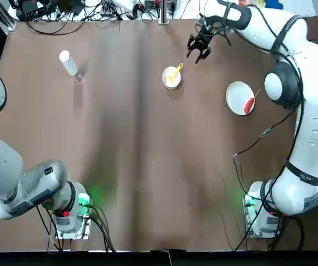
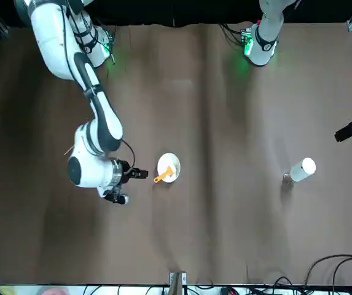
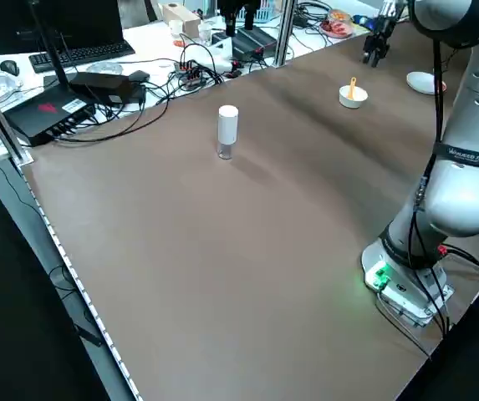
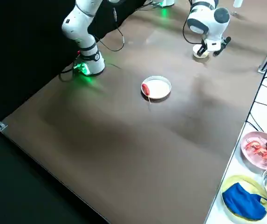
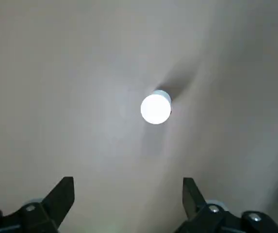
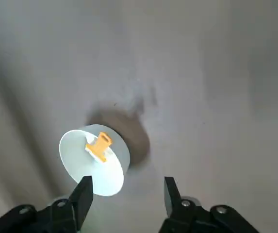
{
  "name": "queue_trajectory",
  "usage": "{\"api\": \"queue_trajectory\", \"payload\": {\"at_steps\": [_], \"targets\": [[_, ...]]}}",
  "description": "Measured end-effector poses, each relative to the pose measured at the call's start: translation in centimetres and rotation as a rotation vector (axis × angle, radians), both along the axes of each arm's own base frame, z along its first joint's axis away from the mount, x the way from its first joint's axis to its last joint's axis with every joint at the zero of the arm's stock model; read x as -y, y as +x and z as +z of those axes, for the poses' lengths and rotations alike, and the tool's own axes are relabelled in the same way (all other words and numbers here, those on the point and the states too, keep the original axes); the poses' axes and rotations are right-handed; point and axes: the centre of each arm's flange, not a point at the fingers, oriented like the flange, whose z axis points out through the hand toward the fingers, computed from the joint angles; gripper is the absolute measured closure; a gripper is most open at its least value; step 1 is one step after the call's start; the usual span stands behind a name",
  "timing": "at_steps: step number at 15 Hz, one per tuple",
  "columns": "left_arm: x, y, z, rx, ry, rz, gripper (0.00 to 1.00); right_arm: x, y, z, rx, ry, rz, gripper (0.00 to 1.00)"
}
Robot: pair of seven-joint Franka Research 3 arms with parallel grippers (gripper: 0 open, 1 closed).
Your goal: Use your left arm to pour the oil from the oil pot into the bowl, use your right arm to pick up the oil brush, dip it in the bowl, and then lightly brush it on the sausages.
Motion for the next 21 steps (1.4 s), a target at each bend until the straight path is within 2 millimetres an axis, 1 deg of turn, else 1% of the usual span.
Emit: {"api": "queue_trajectory", "payload": {"at_steps": [2, 3, 5, 7, 9, 10, 12, 13, 15, 17, 19, 21], "targets": [[0.0, 0.1, -0.3, -0.004, -0.002, -0.001, 0.01, 1.7, 0.2, 2.3, 0.003, -0.003, 0.035, 0.33], [0.1, 0.2, -0.5, -0.008, -0.003, -0.004, 0.01, 3.9, 0.1, 4.8, -0.016, 0.014, 0.092, 0.32], [0.1, 0.2, -0.6, -0.009, -0.004, -0.004, 0.01, 6.7, -0.1, 8.4, -0.018, 0.019, 0.146, 0.31], [0.1, 0.2, -0.6, -0.009, -0.002, -0.003, 0.01, 10.1, -0.7, 13.0, -0.002, -0.022, 0.197, 0.30], [0.0, 0.2, -0.6, -0.010, 0.000, -0.003, 0.01, 13.1, -1.7, 17.5, 0.028, -0.089, 0.240, 0.27], [0.0, 0.2, -0.6, -0.010, 0.001, -0.003, 0.01, 14.0, -2.3, 19.6, 0.050, -0.131, 0.260, 0.20], [-0.1, 0.2, -0.6, -0.010, 0.003, -0.002, 0.01, 14.8, -3.3, 23.1, 0.109, -0.229, 0.291, 0.04], [-0.1, 0.2, -0.6, -0.010, 0.004, -0.001, 0.01, 15.0, -3.9, 24.8, 0.134, -0.274, 0.305, 0.00], [-0.2, 0.2, -0.6, -0.010, 0.005, -0.001, 0.01, 16.0, -5.3, 28.2, 0.174, -0.354, 0.318, 0.00], [-0.2, 0.2, -0.6, -0.010, 0.005, -0.001, 0.01, 16.8, -6.6, 31.2, 0.208, -0.391, 0.313, 0.00], [-0.2, 0.2, -0.6, -0.010, 0.005, -0.001, 0.01, 17.1, -7.7, 32.6, 0.226, -0.400, 0.311, 0.00], [-0.2, 0.2, -0.6, -0.010, 0.005, -0.001, 0.01, 17.4, -8.7, 32.8, 0.231, -0.413, 0.318, 0.00]]}}
